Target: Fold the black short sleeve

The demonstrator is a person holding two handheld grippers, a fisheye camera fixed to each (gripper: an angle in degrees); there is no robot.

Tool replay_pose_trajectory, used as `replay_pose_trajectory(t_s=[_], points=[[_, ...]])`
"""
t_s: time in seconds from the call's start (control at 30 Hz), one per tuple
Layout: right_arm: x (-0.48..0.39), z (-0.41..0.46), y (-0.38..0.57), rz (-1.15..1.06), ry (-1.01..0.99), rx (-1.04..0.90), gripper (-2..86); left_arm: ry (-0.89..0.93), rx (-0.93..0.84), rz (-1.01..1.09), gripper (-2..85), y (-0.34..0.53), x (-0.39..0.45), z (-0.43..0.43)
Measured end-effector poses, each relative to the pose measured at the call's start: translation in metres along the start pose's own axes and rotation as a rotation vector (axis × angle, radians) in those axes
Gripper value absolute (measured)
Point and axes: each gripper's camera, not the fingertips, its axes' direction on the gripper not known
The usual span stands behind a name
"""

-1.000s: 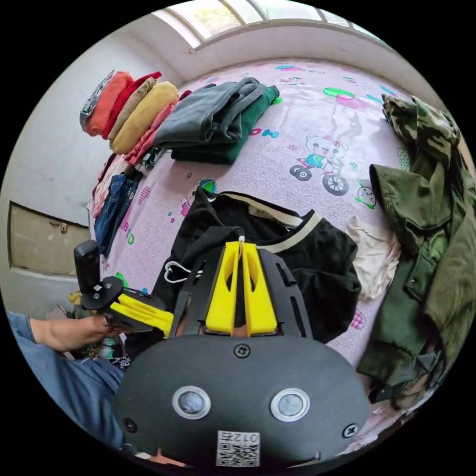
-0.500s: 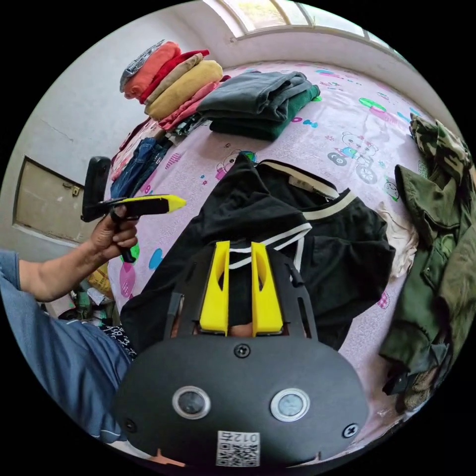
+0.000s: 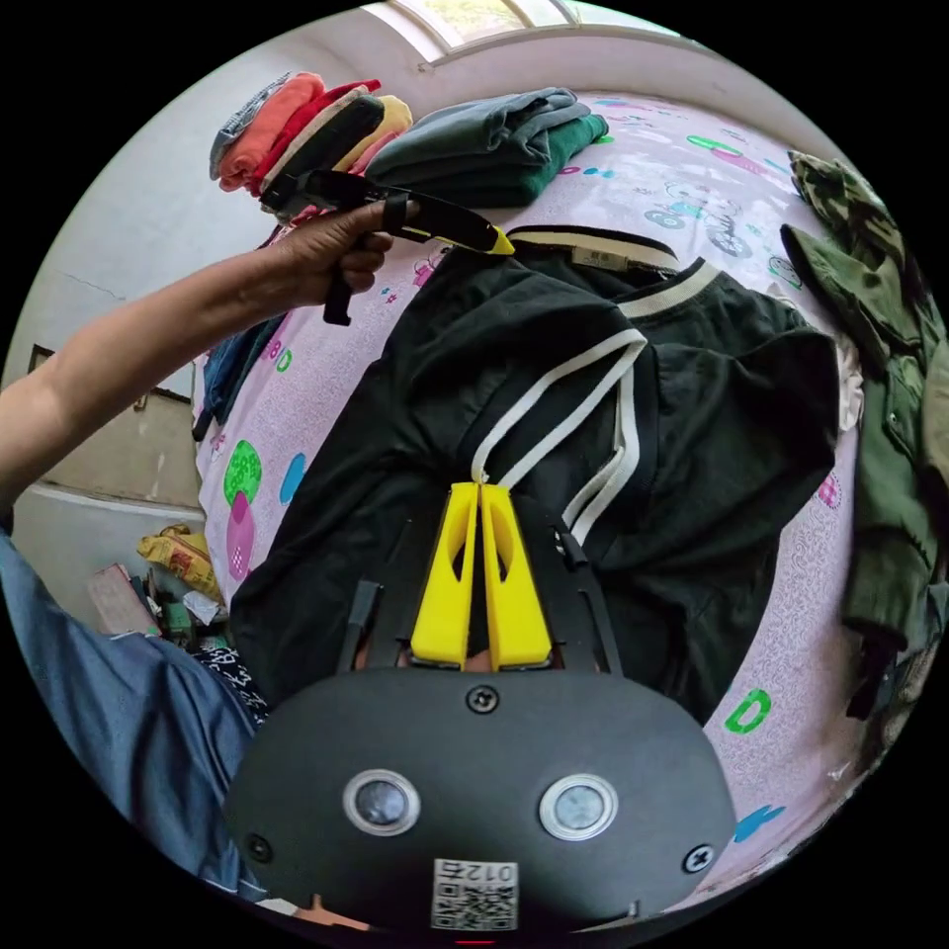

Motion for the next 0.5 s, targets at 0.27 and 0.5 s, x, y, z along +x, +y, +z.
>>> replay_pose_trajectory(t_s=[0.27, 0.5], points=[[0.006, -0.038, 0.023, 0.060, -0.012, 0.041, 1.7, 0.053, 0.039, -0.091, 0.4, 0.012, -0.012, 0.010], [0.024, -0.088, -0.037, 0.086, 0.052, 0.189, 5.9, 0.053, 0.067, -0.093, 0.3, 0.021, -0.012, 0.004]])
